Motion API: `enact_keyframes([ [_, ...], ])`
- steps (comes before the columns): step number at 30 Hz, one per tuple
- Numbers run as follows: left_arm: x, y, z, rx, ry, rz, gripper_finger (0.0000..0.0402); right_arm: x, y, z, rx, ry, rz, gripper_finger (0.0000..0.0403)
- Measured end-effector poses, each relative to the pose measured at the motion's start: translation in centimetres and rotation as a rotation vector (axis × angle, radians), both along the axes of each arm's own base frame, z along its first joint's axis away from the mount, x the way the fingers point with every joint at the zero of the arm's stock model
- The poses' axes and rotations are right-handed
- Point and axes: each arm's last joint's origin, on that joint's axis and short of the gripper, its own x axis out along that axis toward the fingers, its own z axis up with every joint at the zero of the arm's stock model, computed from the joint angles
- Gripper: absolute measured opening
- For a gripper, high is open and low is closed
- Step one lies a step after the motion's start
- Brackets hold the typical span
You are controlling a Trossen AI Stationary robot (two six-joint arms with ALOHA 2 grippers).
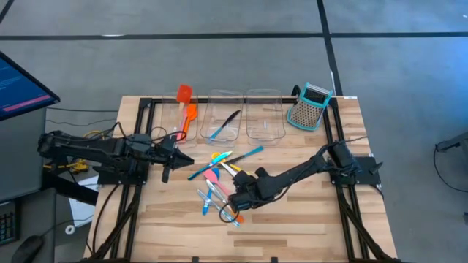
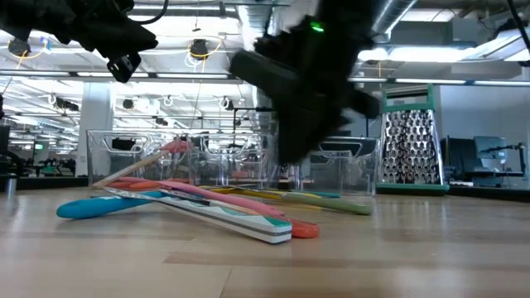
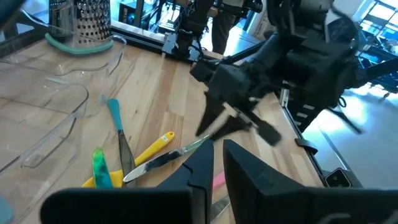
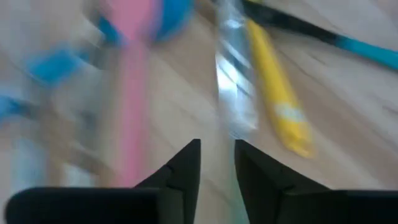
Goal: Pick & Place Kitchen Items
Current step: Put the green knife into the middle transparent bin
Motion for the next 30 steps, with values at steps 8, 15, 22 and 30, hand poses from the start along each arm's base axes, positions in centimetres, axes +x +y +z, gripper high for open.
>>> enact_keyframes([
  [8, 0.1, 0.0, -0.1, 0.001, 0.01, 0.0, 0.0026, 0.3, -0.2, -1.3, 0.042, 0.028, -0.042, 0.0119],
  [15, 0.1, 0.0, -0.2, 0.001, 0.015, 0.0, 0.0026, 0.4, -0.2, -1.9, 0.073, 0.065, -0.036, 0.0132],
  [22, 0.2, 0.0, -0.2, 0.001, 0.015, 0.0, 0.0026, 0.3, -0.7, -2.0, 0.045, 0.098, -0.027, 0.0152],
  [30, 0.2, 0.0, -0.2, 0.001, 0.015, 0.0, 0.0026, 0.8, -1.4, -3.3, 0.028, 0.125, -0.015, 0.0158],
])
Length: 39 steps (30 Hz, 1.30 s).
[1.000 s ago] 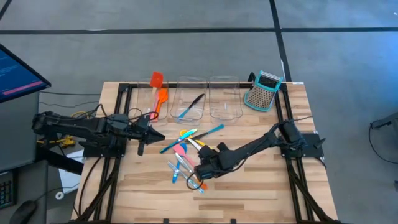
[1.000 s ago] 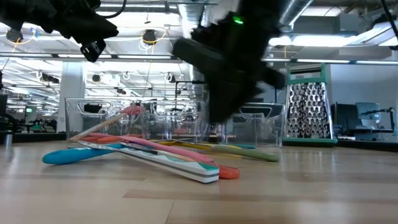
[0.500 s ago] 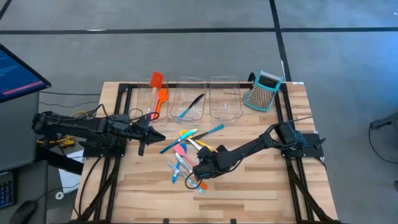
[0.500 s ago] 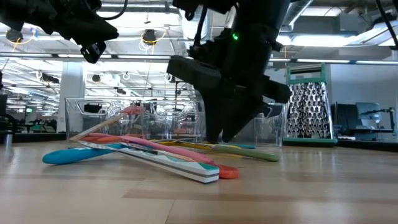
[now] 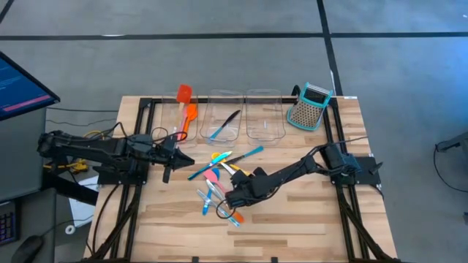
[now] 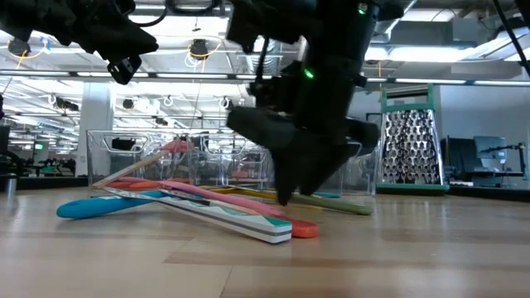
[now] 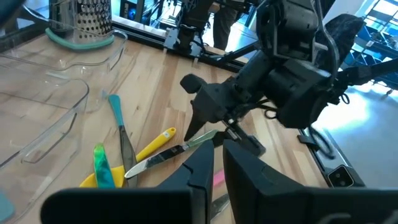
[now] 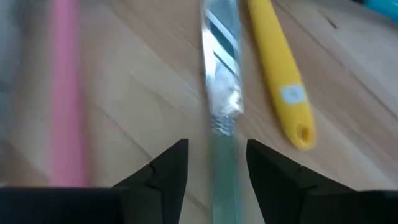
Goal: Pick & Place Kitchen Items
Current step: Put the green knife into the middle transparent bin
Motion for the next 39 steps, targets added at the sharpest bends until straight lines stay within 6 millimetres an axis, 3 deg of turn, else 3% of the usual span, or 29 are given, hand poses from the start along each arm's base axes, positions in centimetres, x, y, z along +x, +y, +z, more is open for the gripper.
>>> enact_keyframes([
  [14, -0.1, 0.0, -0.7, -0.003, 0.02, 0.007, 0.0026, 0.5, -0.5, -1.3, -0.015, 0.01, -0.005, 0.0127],
  [24, -0.1, 0.0, -1.8, -0.02, 0.046, 0.013, 0.0026, 0.6, -0.6, -1.4, -0.01, 0.009, -0.004, 0.0039],
  [39, 0.0, 0.1, -1.5, -0.079, 0.02, 0.059, 0.0026, 0.5, -0.7, -1.5, -0.016, 0.021, -0.005, 0.0039],
])
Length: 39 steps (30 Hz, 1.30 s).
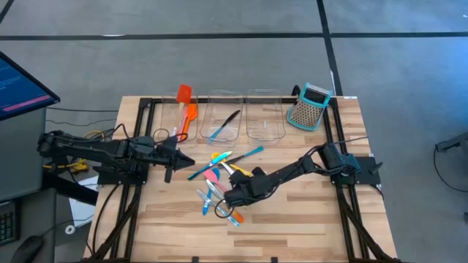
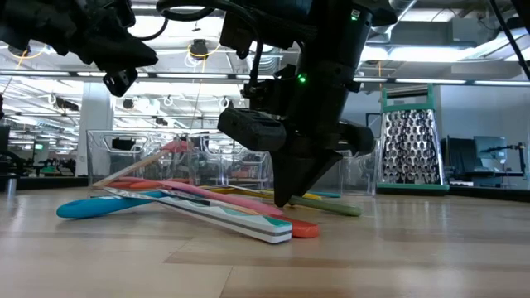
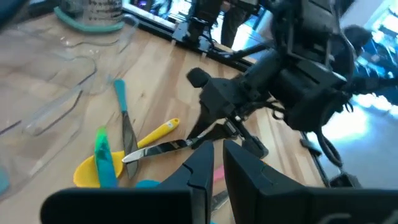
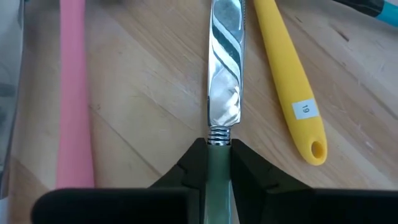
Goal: Pick & Place Kitchen Items
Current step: Put the green knife into the middle transparent bin
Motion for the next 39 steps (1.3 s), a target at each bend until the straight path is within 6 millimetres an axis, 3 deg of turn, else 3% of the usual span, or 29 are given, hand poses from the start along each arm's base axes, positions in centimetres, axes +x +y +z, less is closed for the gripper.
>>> enact_keyframes([
  [7, 1.2, 0.1, -1.4, -0.196, 0.094, 0.124, 0.0026, 0.0, 0.0, 0.0, -0.002, 0.003, 0.004, 0.0039],
  [15, 4.5, 0.0, -4.2, -0.399, 0.177, 0.225, 0.0026, 0.0, 0.0, 0.0, -0.009, 0.003, 0.009, 0.0039],
  [23, 6.1, 1.7, -7.4, -0.589, 0.304, 0.313, 0.0026, 0.1, 0.6, 0.4, -0.032, -0.007, 0.035, 0.0039],
  [28, 7.1, 2.8, -8.1, -0.735, 0.269, 0.302, 0.0026, 0.3, 0.6, 0.5, -0.049, -0.007, 0.051, 0.0039],
  [32, 8.0, 3.1, -8.1, -0.759, 0.194, 0.258, 0.0026, 0.3, 0.6, 0.5, -0.051, -0.009, 0.056, 0.0039],
  [39, 8.2, 3.7, -9.4, -0.765, 0.23, 0.3, 0.0026, 0.4, 0.7, 0.5, -0.055, -0.018, 0.055, 0.0039],
])
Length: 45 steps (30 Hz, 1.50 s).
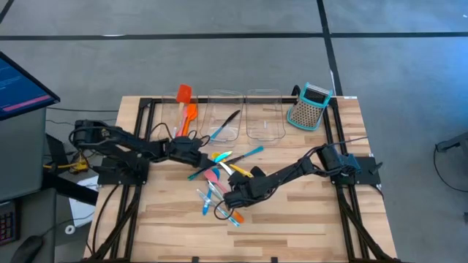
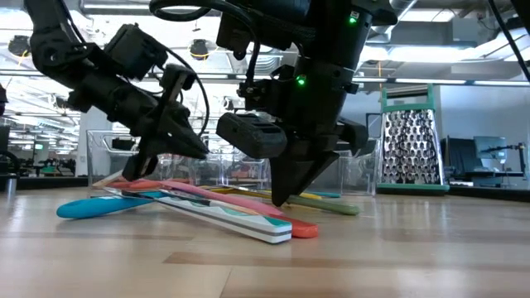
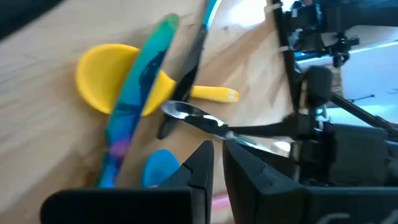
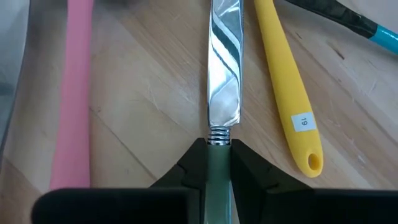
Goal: Pick & Place Kitchen Items
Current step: Put the green knife into the middle transparent bin
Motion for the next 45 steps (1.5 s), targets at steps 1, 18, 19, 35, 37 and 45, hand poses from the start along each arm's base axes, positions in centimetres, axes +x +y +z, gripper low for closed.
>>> enact_keyframes([
  [1, 0.0, 0.1, -0.1, -0.001, 0.006, 0.003, 0.0026, 0.0, 0.0, 0.0, 0.0, 0.0, 0.0, 0.0039],
  [18, 0.0, 1.7, -1.0, 0.0, 0.009, -0.021, 0.004, 0.0, 0.1, 0.1, -0.022, -0.013, 0.0, 0.0039],
  [19, 0.0, 1.7, -1.0, 0.01, 0.009, -0.022, 0.0048, 0.0, 0.1, 0.1, -0.022, -0.013, 0.001, 0.0039],
  [35, 0.4, 1.4, -0.6, 0.024, -0.005, 0.07, 0.0175, 0.2, 0.3, 0.2, -0.041, -0.041, 0.008, 0.0039],
  [37, 0.7, 1.4, -0.4, 0.026, -0.014, 0.07, 0.0178, 0.2, 0.3, 0.2, -0.05, -0.047, 0.009, 0.0039],
  [45, 1.0, 1.5, -0.1, 0.041, -0.026, 0.063, 0.0179, 0.1, 0.9, 0.9, -0.077, -0.08, 0.011, 0.0039],
])
